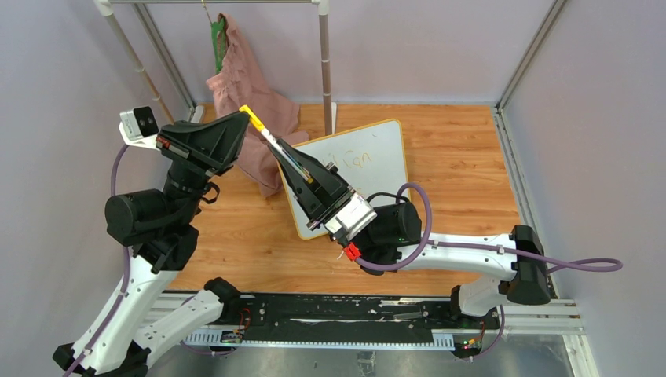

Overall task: Write a sentence on the whiteboard
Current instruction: Close the whiteboard marker at the center of the board.

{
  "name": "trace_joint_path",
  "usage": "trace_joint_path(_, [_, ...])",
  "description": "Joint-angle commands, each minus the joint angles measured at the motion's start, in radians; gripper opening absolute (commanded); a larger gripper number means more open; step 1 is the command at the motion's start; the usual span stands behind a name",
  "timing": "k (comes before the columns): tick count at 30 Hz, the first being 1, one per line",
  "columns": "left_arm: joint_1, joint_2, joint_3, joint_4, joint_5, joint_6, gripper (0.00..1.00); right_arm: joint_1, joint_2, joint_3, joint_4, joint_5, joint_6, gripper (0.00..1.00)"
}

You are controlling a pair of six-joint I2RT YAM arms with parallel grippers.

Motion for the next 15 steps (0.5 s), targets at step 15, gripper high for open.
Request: trace_joint_path(15, [-0.041,0.064,-0.019,-0.064,0.203,-0.004,0.0,-0.003,0.057,0.085,-0.047,-0.068,-0.01,0.0])
